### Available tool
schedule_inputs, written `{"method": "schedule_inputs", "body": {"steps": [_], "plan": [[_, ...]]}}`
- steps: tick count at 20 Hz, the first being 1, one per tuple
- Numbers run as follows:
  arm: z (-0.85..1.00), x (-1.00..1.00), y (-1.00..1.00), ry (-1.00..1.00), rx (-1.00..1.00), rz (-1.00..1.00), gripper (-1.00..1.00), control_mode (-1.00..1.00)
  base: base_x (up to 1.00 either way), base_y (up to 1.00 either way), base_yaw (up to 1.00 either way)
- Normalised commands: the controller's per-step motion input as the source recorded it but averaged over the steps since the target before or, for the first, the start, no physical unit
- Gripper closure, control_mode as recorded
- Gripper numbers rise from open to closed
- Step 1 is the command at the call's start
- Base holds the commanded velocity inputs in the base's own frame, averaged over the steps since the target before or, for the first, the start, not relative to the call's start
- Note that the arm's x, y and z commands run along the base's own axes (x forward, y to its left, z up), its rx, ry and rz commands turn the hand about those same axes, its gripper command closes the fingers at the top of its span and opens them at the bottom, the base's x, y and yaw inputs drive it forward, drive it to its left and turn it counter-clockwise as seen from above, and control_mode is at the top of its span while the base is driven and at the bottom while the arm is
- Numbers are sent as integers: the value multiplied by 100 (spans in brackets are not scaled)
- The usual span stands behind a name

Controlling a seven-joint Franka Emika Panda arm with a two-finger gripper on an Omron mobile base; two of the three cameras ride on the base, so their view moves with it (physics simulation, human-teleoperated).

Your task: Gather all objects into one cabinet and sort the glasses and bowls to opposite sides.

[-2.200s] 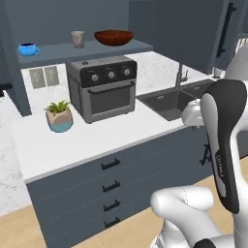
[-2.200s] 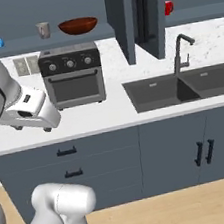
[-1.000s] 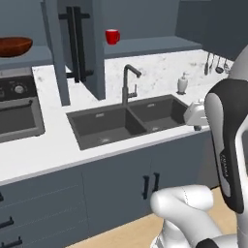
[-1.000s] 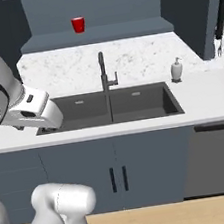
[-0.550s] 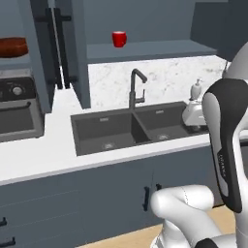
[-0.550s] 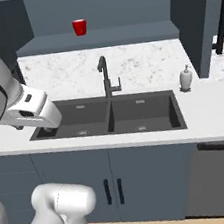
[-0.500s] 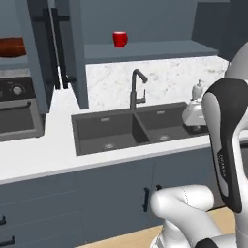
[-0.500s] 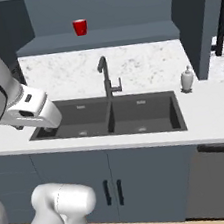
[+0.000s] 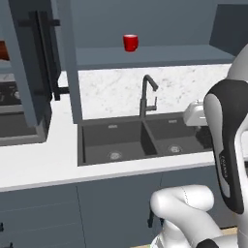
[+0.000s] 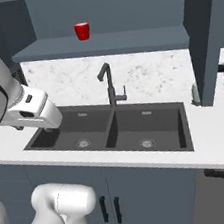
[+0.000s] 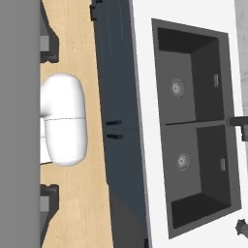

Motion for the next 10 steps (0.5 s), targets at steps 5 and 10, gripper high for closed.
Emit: {"method": "schedule_inputs", "body": {"steps": [5, 10], "plan": [[0, 0, 0, 0, 0, 0, -100, 100, 61, -14, 13], [0, 0, 0, 0, 0, 0, -100, 100, 52, -24, 4]]}}
